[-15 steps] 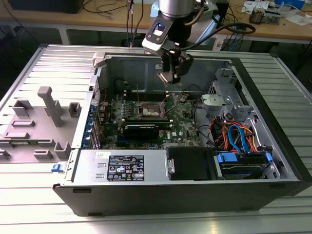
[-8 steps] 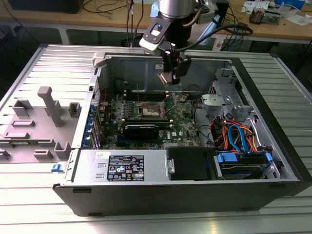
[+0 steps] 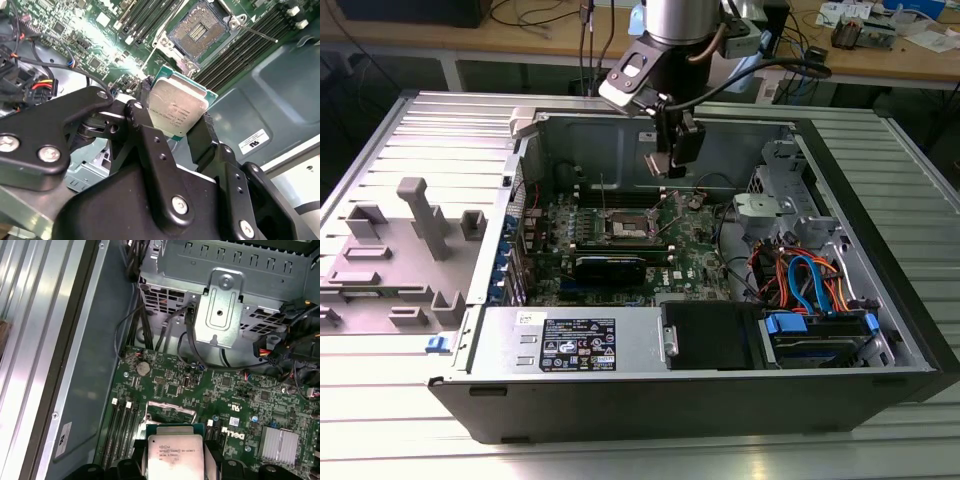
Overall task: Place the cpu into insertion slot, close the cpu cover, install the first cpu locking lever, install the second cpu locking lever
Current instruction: 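Place the cpu into insertion slot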
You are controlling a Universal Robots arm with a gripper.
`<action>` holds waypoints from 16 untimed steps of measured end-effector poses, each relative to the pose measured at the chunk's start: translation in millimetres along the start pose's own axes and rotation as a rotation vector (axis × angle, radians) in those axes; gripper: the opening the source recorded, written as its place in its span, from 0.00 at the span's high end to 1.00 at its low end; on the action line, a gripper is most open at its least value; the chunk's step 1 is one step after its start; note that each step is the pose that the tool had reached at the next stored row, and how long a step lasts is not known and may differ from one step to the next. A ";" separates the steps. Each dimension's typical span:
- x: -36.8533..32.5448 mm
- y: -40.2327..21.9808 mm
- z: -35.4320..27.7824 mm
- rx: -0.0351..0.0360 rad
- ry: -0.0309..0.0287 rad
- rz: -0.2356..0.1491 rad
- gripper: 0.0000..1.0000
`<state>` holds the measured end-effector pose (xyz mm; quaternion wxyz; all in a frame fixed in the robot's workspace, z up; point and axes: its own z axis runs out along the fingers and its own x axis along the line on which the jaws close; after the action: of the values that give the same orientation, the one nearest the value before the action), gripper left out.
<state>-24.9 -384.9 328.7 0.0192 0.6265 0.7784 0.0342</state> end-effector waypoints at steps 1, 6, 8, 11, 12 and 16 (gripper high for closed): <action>0.3 -1.5 0.0 -0.0001 -0.0002 0.004 0.46; 2.1 -9.4 -0.4 -0.0003 -0.0005 0.009 0.46; 2.2 -10.3 -0.5 -0.0002 -0.0005 0.009 0.46; 2.3 -10.4 -0.5 -0.0003 -0.0005 0.009 0.46; 2.3 -10.6 -0.5 -0.0003 -0.0005 0.009 0.46; 2.3 -10.6 -0.5 -0.0003 -0.0005 0.009 0.46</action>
<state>-35.8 -384.9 328.4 0.0193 0.6299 0.7756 0.0342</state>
